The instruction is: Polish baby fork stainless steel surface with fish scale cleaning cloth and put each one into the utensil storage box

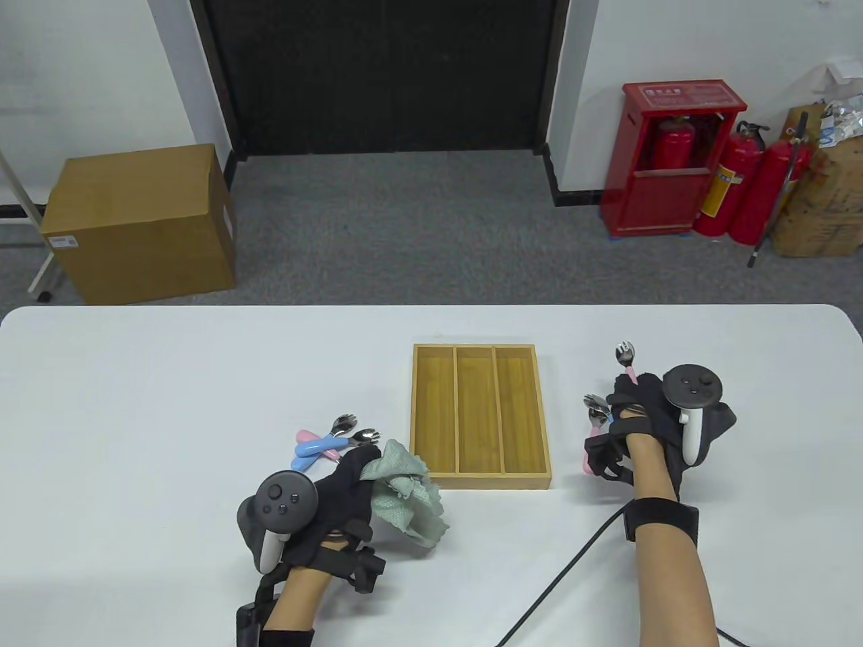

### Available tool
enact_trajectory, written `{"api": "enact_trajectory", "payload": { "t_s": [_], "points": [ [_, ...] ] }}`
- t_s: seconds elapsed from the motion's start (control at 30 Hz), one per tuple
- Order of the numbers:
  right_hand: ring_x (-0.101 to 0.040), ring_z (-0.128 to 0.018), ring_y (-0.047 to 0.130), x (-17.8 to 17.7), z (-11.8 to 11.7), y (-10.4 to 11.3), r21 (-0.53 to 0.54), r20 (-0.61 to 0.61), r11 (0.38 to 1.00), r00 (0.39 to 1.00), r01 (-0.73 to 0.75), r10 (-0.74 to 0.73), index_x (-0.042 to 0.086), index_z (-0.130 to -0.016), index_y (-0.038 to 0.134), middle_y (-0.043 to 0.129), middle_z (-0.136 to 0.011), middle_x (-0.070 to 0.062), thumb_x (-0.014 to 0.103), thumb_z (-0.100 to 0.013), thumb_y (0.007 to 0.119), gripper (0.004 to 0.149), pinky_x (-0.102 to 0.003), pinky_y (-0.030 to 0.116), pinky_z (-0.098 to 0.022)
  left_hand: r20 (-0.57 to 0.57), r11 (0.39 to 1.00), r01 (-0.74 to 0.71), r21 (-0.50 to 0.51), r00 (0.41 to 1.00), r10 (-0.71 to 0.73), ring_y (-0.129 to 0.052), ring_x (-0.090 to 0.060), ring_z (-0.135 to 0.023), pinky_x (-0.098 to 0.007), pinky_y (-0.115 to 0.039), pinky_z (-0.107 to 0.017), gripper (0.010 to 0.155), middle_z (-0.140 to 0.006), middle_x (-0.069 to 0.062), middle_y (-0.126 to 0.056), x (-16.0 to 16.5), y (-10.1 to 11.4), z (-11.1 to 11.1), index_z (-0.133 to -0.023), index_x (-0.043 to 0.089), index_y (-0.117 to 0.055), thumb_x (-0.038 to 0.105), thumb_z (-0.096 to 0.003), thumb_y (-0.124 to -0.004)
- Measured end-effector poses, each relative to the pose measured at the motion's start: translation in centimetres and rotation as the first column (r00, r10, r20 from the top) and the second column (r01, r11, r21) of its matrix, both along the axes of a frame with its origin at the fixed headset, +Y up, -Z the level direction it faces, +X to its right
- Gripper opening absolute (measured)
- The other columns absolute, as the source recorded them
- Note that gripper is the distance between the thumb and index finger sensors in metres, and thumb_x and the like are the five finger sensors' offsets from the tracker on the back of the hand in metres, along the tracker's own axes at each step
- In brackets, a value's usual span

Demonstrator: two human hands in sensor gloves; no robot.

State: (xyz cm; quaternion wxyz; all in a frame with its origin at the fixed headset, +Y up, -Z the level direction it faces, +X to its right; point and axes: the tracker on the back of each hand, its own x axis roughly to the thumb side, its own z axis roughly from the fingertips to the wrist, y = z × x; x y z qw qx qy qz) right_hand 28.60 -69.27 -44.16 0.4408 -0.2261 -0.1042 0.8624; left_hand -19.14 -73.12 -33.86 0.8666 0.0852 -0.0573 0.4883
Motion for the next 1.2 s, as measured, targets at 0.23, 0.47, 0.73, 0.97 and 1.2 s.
{"api": "enact_trajectory", "payload": {
  "t_s": [0.23,0.47,0.73,0.97,1.2],
  "points": [
    [-0.054,-0.088,0.056,-6.5,4.8,3.3,0.23,-0.336,0.947,0.932,0.222,-0.137,0.01,-0.079,0.08,0.06,-0.101,-0.028,0.038,-0.044,0.079,0.044,-0.071,0.04,-0.062,-0.018,0.94,-0.322,-0.113,0.947,0.322,-0.109,-0.025,-0.061,-0.052,-0.081,-0.055,0.045,-0.078,-0.002,-0.101,-1.2,-1.8,-0.6,-0.096,0.025,-0.073,0.035,-0.0523,-0.073],
    [-0.052,-0.077,0.076,-13.8,9.4,2.7,0.203,-0.629,0.909,0.76,0.365,-0.164,0.013,-0.08,0.082,0.079,-0.09,-0.026,0.038,-0.044,0.08,0.043,-0.069,0.055,-0.057,0.018,0.833,-0.523,-0.179,0.845,0.535,-0.108,-0.023,-0.066,-0.051,-0.081,-0.058,0.045,-0.083,0.0,-0.098,-1.8,-2.8,-1.0,-0.098,0.028,-0.069,0.037,-0.0548,-0.07],
    [-0.038,-0.045,0.099,-18.1,11.4,-1.9,0.047,-0.692,0.868,0.643,0.494,-0.329,0.013,-0.078,0.083,0.099,-0.063,-0.021,0.04,-0.043,0.08,0.044,-0.06,0.076,-0.039,0.107,0.74,-0.621,-0.257,0.743,0.661,-0.106,-0.023,-0.074,-0.052,-0.081,-0.06,0.046,-0.091,0.0,-0.093,-0.6,-3.6,-1.2,-0.102,0.032,-0.063,0.04,-0.0572,-0.066],
    [-0.033,-0.034,0.102,-19.5,12.1,-3.5,-0.027,-0.727,0.879,0.594,0.476,-0.345,0.011,-0.078,0.083,0.102,-0.054,-0.017,0.041,-0.044,0.078,0.046,-0.056,0.08,-0.032,0.18,0.61,-0.724,-0.322,0.586,0.79,-0.102,-0.022,-0.083,-0.055,-0.082,-0.062,0.048,-0.107,-0.007,-0.075,1.7,-3.9,-0.7,-0.107,0.039,-0.049,0.045,-0.06,-0.058],
    [-0.031,-0.029,0.102,-21.1,12.8,-4.3,-0.078,-0.791,0.927,0.543,0.368,-0.282,0.011,-0.077,0.084,0.103,-0.048,-0.015,0.041,-0.044,0.077,0.045,-0.055,0.081,-0.03,0.245,0.495,-0.801,-0.337,0.433,0.867,-0.088,-0.029,-0.097,-0.056,-0.077,-0.067,0.05,-0.115,-0.004,-0.062,2.9,-3.2,-0.2,-0.108,0.042,-0.045,0.051,-0.0598,-0.057]
  ]
}}
